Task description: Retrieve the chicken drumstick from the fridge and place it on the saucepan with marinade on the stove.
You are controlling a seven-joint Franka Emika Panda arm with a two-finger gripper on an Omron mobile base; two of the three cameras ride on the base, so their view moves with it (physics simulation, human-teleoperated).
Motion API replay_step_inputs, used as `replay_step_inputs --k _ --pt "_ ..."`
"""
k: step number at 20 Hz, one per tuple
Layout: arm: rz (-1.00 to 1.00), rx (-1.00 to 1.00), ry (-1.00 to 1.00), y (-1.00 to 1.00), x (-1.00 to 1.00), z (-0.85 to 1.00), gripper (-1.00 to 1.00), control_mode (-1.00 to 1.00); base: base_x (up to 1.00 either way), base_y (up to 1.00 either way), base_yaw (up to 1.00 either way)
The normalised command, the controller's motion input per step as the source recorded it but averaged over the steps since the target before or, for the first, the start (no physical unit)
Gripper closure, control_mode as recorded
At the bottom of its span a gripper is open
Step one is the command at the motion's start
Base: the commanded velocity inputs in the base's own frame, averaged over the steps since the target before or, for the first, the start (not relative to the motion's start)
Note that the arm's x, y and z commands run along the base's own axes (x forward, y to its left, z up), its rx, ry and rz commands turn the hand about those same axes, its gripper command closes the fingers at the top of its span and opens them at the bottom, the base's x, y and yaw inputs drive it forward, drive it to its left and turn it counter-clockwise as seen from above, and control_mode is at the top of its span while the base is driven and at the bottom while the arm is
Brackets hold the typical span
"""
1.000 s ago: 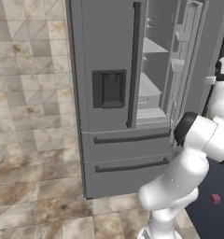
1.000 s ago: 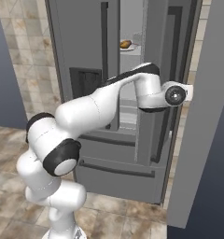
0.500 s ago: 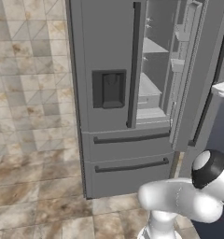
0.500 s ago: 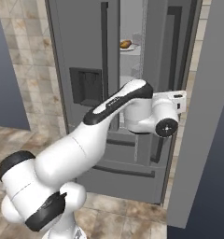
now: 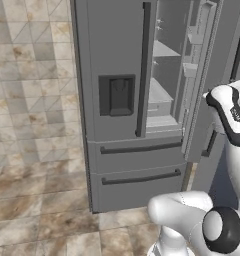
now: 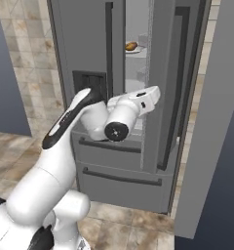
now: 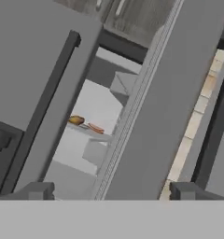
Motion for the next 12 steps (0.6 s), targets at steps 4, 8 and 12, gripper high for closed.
replay_step_inputs --k 4,8,12 --pt "-0.21 -0.22 -0.01 1.00 0.00 0.21 -1.00 -1.00 0.00 0.00 0.00" --pt "-0.23 -0.12 0.00 0.93 0.07 0.01 -1.00 -1.00 0.00 0.00 0.00" --pt "-0.17 -0.02 0.01 0.46 0.35 0.00 -1.00 -1.00 0.00 0.00 0.00"
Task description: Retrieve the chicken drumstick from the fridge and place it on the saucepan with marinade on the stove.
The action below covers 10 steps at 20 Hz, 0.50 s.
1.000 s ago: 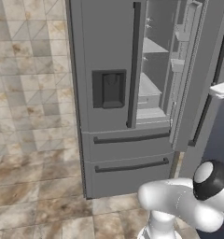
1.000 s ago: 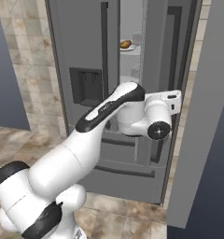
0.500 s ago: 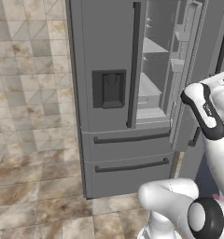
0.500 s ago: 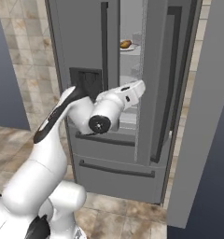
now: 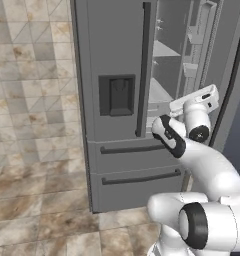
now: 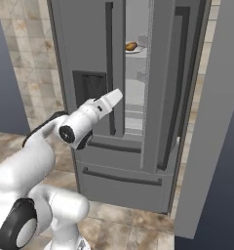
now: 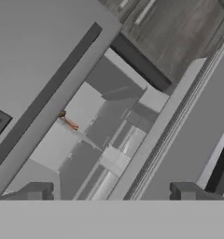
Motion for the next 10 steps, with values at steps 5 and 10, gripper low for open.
replay_step_inputs --k 5,10 --pt "-0.06 0.00 0.07 0.11 0.58 0.00 -1.00 -1.00 0.00 0.00 0.00" --pt "-0.04 0.00 0.22 0.00 0.59 0.07 -1.00 -1.00 0.00 0.00 0.00"
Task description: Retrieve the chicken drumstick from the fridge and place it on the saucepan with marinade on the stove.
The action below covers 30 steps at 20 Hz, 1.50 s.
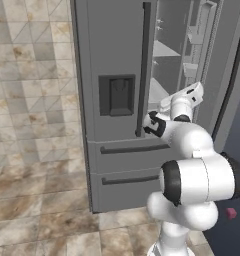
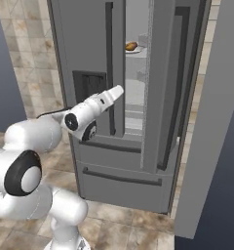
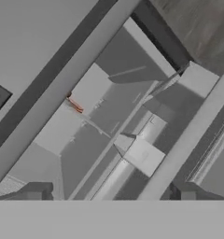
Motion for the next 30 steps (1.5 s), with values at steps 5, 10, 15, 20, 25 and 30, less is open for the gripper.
replay_step_inputs --k 5,10,15,20,25,30 --pt "-0.01 0.00 0.31 -0.02 0.78 0.03 -1.00 -1.00 0.00 0.00 0.00" --pt "0.00 0.00 0.23 -0.11 0.96 0.00 -1.00 -1.00 0.00 0.00 0.00" --pt "0.00 0.00 0.27 -0.18 0.97 0.00 -1.00 -1.00 0.00 0.00 0.00" --pt "-0.02 0.00 0.26 -0.30 0.75 -0.05 -1.00 -1.00 0.00 0.00 0.00" --pt "-0.11 0.00 0.25 -0.54 0.37 -0.02 -1.00 -1.00 0.00 0.00 0.00" --pt "-0.27 0.00 0.23 -1.00 -0.40 0.00 -1.00 -1.00 0.00 0.00 0.00"
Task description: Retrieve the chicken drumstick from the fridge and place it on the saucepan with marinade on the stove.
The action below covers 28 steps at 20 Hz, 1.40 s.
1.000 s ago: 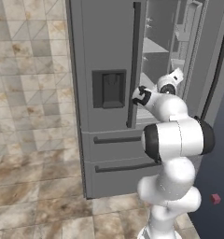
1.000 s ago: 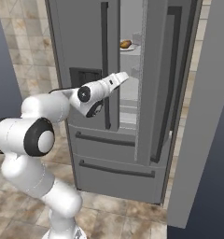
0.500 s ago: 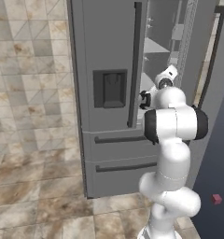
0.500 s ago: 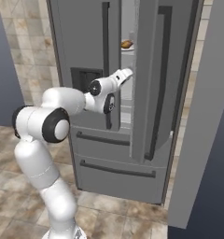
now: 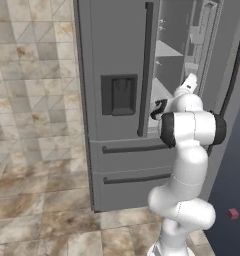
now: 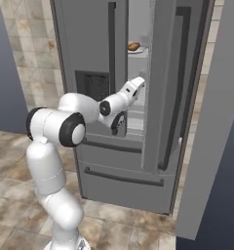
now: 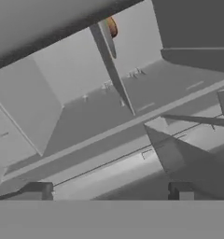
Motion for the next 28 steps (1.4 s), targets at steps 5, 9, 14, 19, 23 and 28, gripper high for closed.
replay_step_inputs --k 5,9,14,19,23,28 --pt "-0.33 0.00 0.22 -1.00 -0.37 0.00 -1.00 -1.00 0.00 0.00 0.00" --pt "-0.36 0.00 0.27 -1.00 -0.26 0.00 -1.00 -1.00 0.00 0.00 0.00" --pt "-0.39 0.00 0.31 -1.00 -0.14 0.00 -1.00 -1.00 0.00 0.00 0.00" --pt "-0.37 0.00 0.25 -0.92 -0.27 0.02 -1.00 -1.00 0.00 0.00 0.00" --pt "-0.15 0.04 0.02 -0.07 -0.70 0.49 -1.00 -1.00 0.00 0.00 0.00" --pt "-0.04 0.01 -0.06 0.29 -0.80 0.73 -1.00 -1.00 0.00 0.00 0.00"
